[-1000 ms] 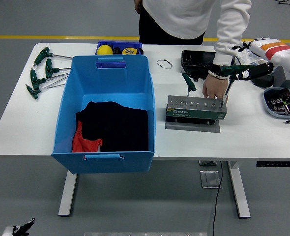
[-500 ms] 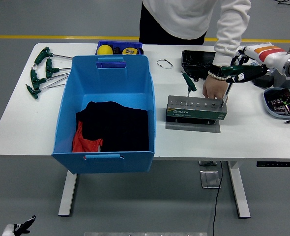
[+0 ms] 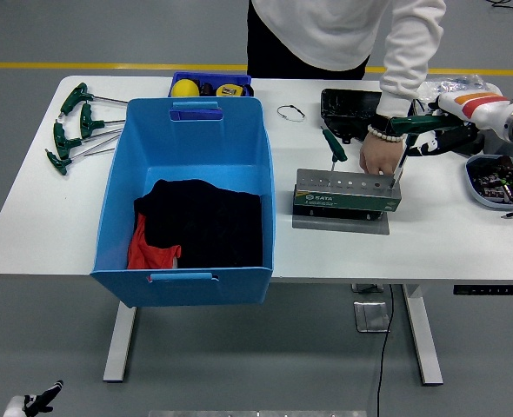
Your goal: Lift tool from toolbox,place it in box,lift tool from toolbox,place it in box
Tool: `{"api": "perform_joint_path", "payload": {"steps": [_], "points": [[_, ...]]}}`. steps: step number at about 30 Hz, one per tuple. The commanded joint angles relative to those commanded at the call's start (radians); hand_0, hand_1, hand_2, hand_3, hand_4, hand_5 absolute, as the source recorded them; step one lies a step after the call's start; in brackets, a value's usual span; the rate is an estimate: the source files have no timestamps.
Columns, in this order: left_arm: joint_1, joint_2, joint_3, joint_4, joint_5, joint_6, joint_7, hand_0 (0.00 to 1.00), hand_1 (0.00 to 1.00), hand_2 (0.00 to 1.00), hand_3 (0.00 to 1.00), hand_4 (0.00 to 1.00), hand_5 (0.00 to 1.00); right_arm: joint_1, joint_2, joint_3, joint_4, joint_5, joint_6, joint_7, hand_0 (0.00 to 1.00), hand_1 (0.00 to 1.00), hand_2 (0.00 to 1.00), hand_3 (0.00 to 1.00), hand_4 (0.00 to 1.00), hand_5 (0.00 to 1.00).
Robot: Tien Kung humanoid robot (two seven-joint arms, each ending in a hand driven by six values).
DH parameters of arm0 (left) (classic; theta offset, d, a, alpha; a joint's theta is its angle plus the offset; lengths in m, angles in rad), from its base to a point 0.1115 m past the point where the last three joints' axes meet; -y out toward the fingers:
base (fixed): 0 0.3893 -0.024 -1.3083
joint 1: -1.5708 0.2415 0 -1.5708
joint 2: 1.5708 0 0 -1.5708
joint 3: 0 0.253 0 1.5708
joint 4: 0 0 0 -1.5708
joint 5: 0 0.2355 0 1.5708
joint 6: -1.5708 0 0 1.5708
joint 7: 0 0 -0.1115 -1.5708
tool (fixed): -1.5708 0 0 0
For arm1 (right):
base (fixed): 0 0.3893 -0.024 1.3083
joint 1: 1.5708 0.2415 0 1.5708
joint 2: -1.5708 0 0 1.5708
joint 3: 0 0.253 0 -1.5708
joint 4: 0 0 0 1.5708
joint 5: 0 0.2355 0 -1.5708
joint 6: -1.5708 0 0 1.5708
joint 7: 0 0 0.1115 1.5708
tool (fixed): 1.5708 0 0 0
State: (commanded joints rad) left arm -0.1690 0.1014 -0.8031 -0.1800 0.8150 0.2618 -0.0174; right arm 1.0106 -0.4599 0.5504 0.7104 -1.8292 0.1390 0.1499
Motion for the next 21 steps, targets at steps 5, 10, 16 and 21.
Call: {"api": "perform_joint_path", "payload": {"steps": [5, 10, 16, 21], "points": [[-0.003, 0.002, 0.007, 0.000, -0.003, 0.001, 0.002, 0.697, 0.595, 0.684, 0.701, 0.754, 0.693, -0.005, -0.002, 0.000, -0.010, 0.013, 0.006, 0.001, 0.389, 0.362, 0.364, 0.432, 0.998, 0.716], [-0.005, 0.002, 0.006, 0.000, -0.001, 0.001, 0.004, 0.697, 0.593, 0.683, 0.701, 0.753, 0.692, -0.007, 0.000, -0.006, -0.013, 0.031, 0.009, -0.001, 0.347, 0.297, 0.306, 0.377, 0.998, 0.713], [-0.006, 0.001, 0.006, 0.000, 0.002, 0.000, 0.007, 0.698, 0.593, 0.684, 0.699, 0.752, 0.690, -0.004, 0.007, -0.009, -0.012, 0.037, 0.006, -0.013, 0.306, 0.257, 0.276, 0.337, 0.998, 0.709], [-0.007, 0.002, 0.007, 0.000, 0.004, 0.000, 0.008, 0.698, 0.593, 0.683, 0.699, 0.751, 0.690, -0.003, 0.010, -0.012, -0.009, 0.041, 0.003, -0.015, 0.272, 0.224, 0.247, 0.320, 0.998, 0.698]]}}
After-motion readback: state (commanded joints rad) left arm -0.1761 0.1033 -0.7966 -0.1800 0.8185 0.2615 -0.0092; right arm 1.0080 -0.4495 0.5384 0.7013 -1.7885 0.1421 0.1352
